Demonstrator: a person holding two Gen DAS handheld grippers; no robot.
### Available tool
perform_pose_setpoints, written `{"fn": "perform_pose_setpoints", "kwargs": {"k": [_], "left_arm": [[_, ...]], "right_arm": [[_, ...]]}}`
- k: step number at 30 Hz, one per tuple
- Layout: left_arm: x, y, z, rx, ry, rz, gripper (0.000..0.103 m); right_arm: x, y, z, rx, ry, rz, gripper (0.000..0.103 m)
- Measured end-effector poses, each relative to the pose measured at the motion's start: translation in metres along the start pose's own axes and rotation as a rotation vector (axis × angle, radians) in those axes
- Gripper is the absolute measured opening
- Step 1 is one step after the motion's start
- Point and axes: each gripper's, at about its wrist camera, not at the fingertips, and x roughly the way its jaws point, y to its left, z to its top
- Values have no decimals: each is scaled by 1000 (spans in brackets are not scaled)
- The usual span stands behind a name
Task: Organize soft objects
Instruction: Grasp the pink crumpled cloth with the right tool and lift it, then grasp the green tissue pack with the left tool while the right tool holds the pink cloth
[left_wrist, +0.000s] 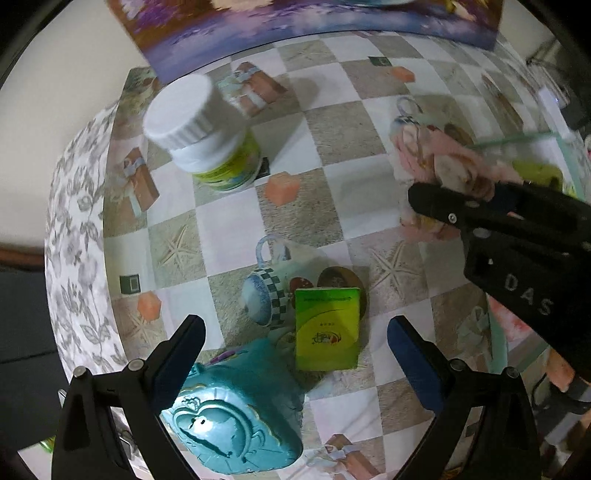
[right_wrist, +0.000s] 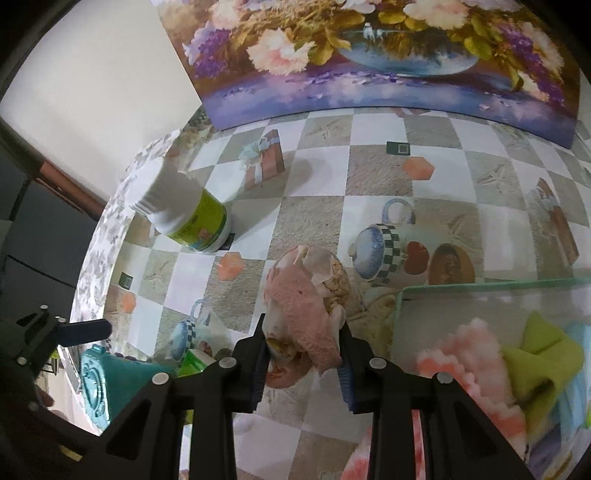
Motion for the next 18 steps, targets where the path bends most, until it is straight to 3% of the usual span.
{"fn": "perform_pose_setpoints", "kwargs": {"k": [12, 18], "left_arm": [[30, -14, 3, 93, 68, 91, 98], [44, -14, 5, 85, 99, 76, 88]], "right_arm": [[-6, -10, 0, 32, 0, 4, 34], [-5, -14, -1, 46, 5, 5, 34]]}}
